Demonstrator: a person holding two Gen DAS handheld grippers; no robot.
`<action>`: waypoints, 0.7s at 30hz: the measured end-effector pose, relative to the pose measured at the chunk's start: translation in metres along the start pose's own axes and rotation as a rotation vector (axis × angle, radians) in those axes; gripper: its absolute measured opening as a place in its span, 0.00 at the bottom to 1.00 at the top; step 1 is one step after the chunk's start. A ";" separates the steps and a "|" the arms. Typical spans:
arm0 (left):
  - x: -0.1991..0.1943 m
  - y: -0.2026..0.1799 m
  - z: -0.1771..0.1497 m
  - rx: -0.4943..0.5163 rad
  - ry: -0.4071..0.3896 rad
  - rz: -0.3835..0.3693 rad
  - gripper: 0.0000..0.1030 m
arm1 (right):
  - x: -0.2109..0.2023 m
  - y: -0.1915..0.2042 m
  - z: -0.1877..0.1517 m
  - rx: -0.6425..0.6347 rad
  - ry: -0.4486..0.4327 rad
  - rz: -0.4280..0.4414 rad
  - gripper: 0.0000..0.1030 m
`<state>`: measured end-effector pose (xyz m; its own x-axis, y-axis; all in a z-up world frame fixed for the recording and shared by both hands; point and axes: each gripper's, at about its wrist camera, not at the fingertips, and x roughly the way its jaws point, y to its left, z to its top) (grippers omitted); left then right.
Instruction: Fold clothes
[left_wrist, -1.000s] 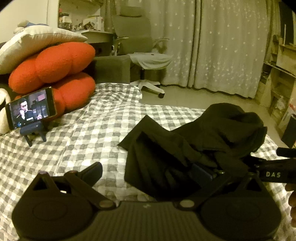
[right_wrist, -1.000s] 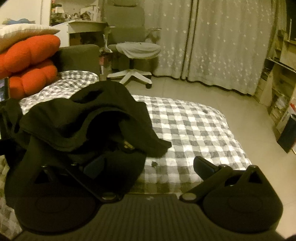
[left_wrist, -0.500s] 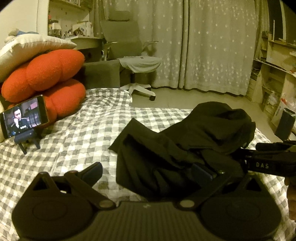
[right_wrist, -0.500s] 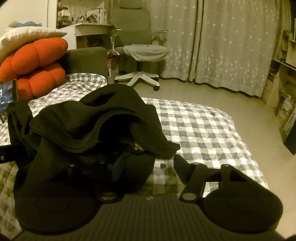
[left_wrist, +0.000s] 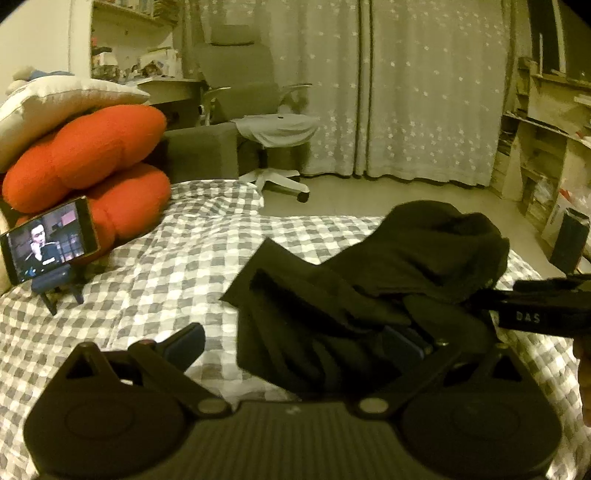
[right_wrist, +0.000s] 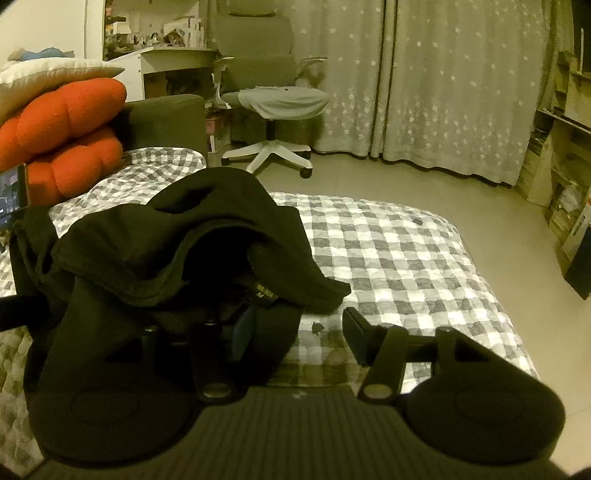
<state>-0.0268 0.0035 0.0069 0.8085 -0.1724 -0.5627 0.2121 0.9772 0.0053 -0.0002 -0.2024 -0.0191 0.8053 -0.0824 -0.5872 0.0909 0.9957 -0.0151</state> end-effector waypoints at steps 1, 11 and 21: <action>0.001 0.001 0.000 -0.006 0.004 0.000 0.99 | 0.000 0.000 0.000 0.003 0.000 0.000 0.55; 0.000 -0.002 -0.002 0.007 0.012 -0.009 0.99 | 0.000 -0.001 -0.001 0.011 0.000 -0.004 0.55; -0.013 0.026 0.005 -0.082 -0.044 0.020 0.99 | -0.001 -0.007 0.000 0.040 0.001 -0.018 0.55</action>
<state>-0.0289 0.0310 0.0186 0.8357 -0.1562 -0.5264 0.1513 0.9871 -0.0528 -0.0014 -0.2092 -0.0185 0.8027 -0.1006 -0.5878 0.1288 0.9917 0.0061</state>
